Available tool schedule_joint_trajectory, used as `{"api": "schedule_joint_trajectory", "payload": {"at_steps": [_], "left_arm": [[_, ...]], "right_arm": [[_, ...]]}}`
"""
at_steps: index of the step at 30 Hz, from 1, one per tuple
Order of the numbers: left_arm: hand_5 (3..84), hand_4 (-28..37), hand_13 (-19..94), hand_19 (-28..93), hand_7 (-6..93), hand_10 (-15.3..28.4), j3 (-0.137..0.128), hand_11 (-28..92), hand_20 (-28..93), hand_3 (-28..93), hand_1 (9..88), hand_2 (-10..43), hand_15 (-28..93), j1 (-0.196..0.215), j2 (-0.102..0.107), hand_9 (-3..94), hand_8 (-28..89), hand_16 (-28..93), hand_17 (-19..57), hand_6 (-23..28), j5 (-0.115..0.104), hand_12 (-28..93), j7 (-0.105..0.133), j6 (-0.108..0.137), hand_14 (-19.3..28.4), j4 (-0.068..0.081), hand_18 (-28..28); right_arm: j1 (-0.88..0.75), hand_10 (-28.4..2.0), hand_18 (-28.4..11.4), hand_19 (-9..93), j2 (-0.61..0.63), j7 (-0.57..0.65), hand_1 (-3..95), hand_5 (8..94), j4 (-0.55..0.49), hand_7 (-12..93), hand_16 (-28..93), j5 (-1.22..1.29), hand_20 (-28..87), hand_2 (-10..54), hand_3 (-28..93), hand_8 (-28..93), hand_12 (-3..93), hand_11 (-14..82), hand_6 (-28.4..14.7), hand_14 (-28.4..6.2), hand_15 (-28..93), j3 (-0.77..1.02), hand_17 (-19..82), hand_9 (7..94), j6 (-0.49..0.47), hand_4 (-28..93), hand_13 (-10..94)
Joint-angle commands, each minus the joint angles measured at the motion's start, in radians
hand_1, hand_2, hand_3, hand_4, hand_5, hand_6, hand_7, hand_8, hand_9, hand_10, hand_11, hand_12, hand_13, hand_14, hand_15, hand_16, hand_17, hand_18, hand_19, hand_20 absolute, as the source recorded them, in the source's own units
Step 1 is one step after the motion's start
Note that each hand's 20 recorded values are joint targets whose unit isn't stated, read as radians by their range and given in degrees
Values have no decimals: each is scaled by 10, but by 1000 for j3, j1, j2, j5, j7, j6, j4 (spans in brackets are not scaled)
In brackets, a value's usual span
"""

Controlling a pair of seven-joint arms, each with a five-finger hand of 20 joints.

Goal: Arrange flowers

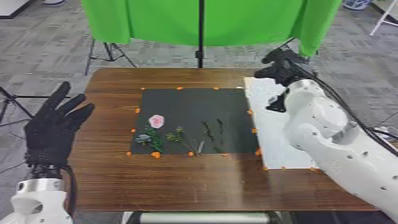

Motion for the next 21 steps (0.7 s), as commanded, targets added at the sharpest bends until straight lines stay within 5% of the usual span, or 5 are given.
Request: {"api": "schedule_joint_trajectory", "payload": {"at_steps": [1, 17, 20, 21], "left_arm": [[318, -283, 254, 520, 129, 177, 15, 217, 201, 775, 213, 62, 509, -19, -5, 314, -102, -59, -79, 47, -18, 128, 9, 6, 268, 16, 284], [303, -283, 255, 520, 135, 175, 9, 220, 205, 775, 214, 64, 510, -2, -30, 307, -108, -59, -77, 38, -5, 130, -4, 5, 269, 10, 284], [302, -283, 256, 520, 136, 175, 3, 220, 205, 776, 214, 63, 512, 3, -43, 307, -108, -59, -77, 38, 1, 130, -15, 1, 269, 11, 284], [302, -283, 256, 520, 136, 175, -5, 220, 206, 776, 215, 63, 512, 8, -50, 307, -108, -59, -77, 38, 6, 130, -36, -6, 269, 10, 284]], "right_arm": [[-70, -186, -228, 932, 131, 138, 313, 503, 78, 160, 92, -11, 614, -95, 790, -130, 136, 190, 0, -167, 744, 49, 191, 570, -27, -283, 479], [-205, -220, -260, 924, 113, 238, 318, 526, 141, 147, 61, -17, 634, -95, 779, -126, 127, 166, -17, -213, 740, 131, 183, 552, -170, -283, 452], [-164, -221, -261, 923, 114, 235, 324, 526, 170, 148, 60, 5, 633, -95, 779, -125, 126, 163, -15, -210, 738, 80, 186, 557, -175, -283, 456], [-162, -221, -261, 923, 108, 230, 326, 525, 178, 148, 60, 1, 633, -95, 779, -124, 126, 162, -13, -208, 737, 74, 186, 558, -187, -283, 457]]}}
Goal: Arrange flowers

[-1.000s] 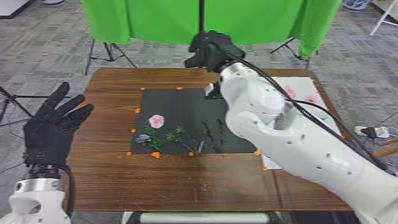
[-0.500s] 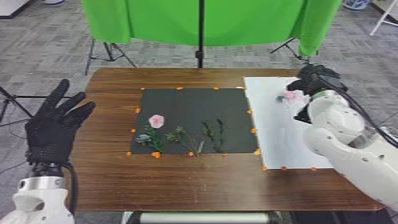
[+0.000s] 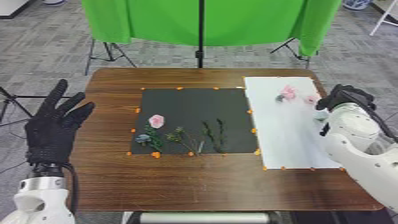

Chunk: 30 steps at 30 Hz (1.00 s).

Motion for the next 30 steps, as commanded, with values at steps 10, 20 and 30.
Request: {"api": "schedule_joint_trajectory", "payload": {"at_steps": [10, 20, 30], "left_arm": [[303, -283, 256, 521, 138, 176, -18, 224, 207, 777, 216, 62, 513, 31, -39, 307, -109, -61, -77, 41, 9, 130, -37, -9, 268, 3, 284], [303, -283, 256, 520, 139, 177, -15, 227, 207, 778, 216, 62, 513, 27, -46, 307, -109, -61, -77, 43, 5, 129, -44, -17, 269, 14, 284], [308, -283, 256, 522, 138, 183, -32, 231, 208, 774, 215, 62, 511, 38, -61, 320, -109, -61, -76, 44, -23, 129, -62, -45, 270, 25, 284]], "right_arm": [[96, -147, -257, 931, -5, 10, 432, 642, 119, 180, 108, -27, 605, -95, 782, -137, 135, 191, 28, -117, 706, -241, 257, 720, 90, -283, 626], [86, -46, -228, 932, 11, -4, 622, 859, 83, 213, 233, -87, 607, -95, 657, 18, 304, 129, 27, -30, 654, -244, 363, 936, 224, -283, 798], [161, -47, -232, 932, -171, -235, 606, 873, -112, 211, 253, -174, 609, -95, 701, 23, 302, 153, 21, -27, 642, -256, 381, 937, 238, -283, 815]]}}
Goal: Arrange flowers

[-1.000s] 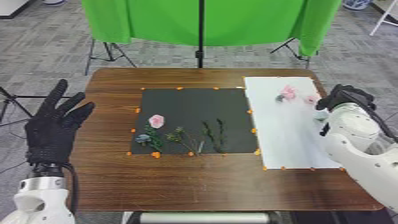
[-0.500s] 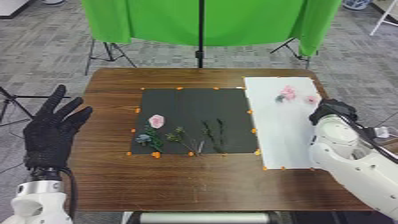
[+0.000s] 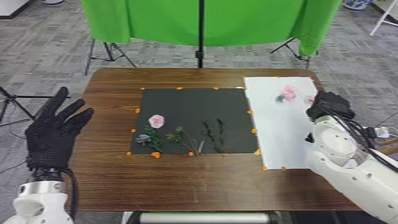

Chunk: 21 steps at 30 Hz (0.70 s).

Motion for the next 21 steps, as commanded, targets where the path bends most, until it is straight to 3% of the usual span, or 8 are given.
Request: {"api": "schedule_joint_trajectory", "payload": {"at_steps": [1, 6, 7, 11, 15, 18, 21], "left_arm": [[309, -283, 256, 523, 137, 183, -16, 232, 209, 774, 215, 62, 511, 21, -23, 322, -109, -60, -76, 45, -20, 129, -28, -33, 270, 14, 284], [316, -283, 258, 536, 133, 188, -1, 235, 220, 773, 213, 63, 514, 1, -13, 328, -106, -60, -72, 48, -27, 128, -30, -31, 272, 26, 284], [317, -283, 258, 537, 132, 188, 12, 235, 222, 772, 213, 63, 514, -10, -2, 329, -106, -60, -71, 48, -36, 128, -26, -23, 272, 29, 284], [321, -283, 257, 536, 128, 188, 66, 235, 229, 772, 213, 63, 513, -93, 13, 329, -104, -61, -70, 49, -38, 127, -41, -37, 272, 58, 284], [322, -283, 257, 534, 127, 188, 93, 234, 235, 772, 212, 63, 513, -137, 10, 329, -103, -61, -70, 49, -26, 127, -66, -49, 271, 76, 284], [322, -283, 256, 531, 126, 188, 103, 232, 240, 772, 212, 64, 513, -141, 12, 328, -102, -61, -70, 49, -30, 127, -70, -42, 272, 76, 284], [322, -283, 256, 529, 126, 188, 100, 232, 244, 772, 212, 64, 514, -148, 1, 328, -102, -61, -69, 49, -18, 127, -88, -51, 273, 79, 284]], "right_arm": [[124, -47, -232, 932, -209, -218, 606, 873, -142, 211, 255, -61, 610, -95, 701, 24, 302, 153, 21, -27, 642, -69, 381, 937, 8, -283, 815], [231, -48, -231, 932, -406, -339, 605, 870, -97, 212, 260, -82, 615, -95, 703, 28, 303, 154, 22, -29, 644, -216, 374, 937, -42, -283, 811], [247, -48, -230, 932, -440, -354, 604, 870, -75, 213, 262, -94, 616, -95, 704, 28, 305, 153, 22, -29, 645, -247, 370, 937, -32, -283, 809], [288, -46, -226, 932, -538, -398, 601, 866, 10, 217, 266, -89, 615, -95, 707, 28, 310, 147, 23, -30, 650, -335, 363, 937, -33, -283, 798], [257, -47, -224, 932, -614, -436, 595, 861, 77, 222, 268, -118, 612, -95, 712, 29, 314, 145, 25, -31, 653, -337, 357, 937, -67, -283, 792], [230, -49, -222, 932, -642, -446, 594, 858, 97, 226, 268, -136, 610, -95, 714, 28, 318, 142, 26, -32, 656, -341, 351, 937, -89, -283, 787], [219, -50, -220, 932, -650, -454, 593, 856, 107, 230, 269, -161, 607, -95, 714, 25, 321, 140, 26, -32, 658, -354, 347, 937, -105, -283, 783]]}}
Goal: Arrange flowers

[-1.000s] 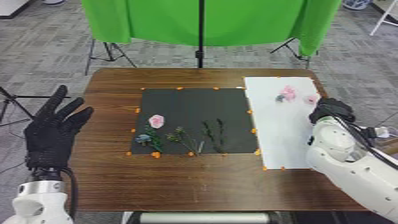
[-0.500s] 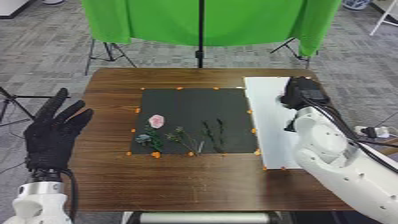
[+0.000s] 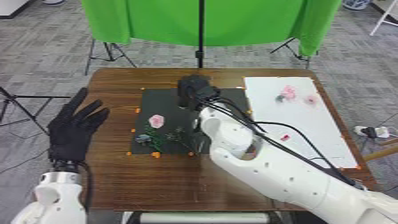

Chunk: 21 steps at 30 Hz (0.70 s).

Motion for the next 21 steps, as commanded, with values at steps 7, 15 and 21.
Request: {"api": "schedule_joint_trajectory", "payload": {"at_steps": [7, 15, 21], "left_arm": [[322, -283, 257, 524, 124, 188, 8, 233, 251, 772, 212, 64, 513, -29, -12, 328, -101, -61, -69, 50, 10, 128, -45, -22, 272, 7, 284], [320, -283, 257, 521, 124, 188, 22, 233, 258, 774, 214, 64, 512, -30, 6, 327, -101, -61, -68, 50, 4, 128, -18, -16, 272, 3, 284], [320, -283, 257, 520, 124, 188, 32, 234, 260, 775, 215, 64, 515, -36, 5, 328, -101, -61, -68, 50, 8, 128, -21, -22, 273, 6, 284]], "right_arm": [[-84, -57, -220, 932, -78, -46, 583, 839, 26, 231, 269, -112, 595, -95, 713, 9, 326, 121, 26, -36, 659, -49, 329, 933, -94, -283, 764], [-54, -74, -215, 932, -71, -22, 552, 780, 24, 208, 246, -111, 614, -95, 700, -23, 315, 91, 25, -62, 696, -72, 272, 849, -103, -283, 651], [-35, -84, -203, 932, -68, 0, 530, 755, 18, 205, 209, -116, 622, -95, 711, -37, 270, 131, 21, -85, 715, -88, 253, 782, -92, -283, 599]]}}
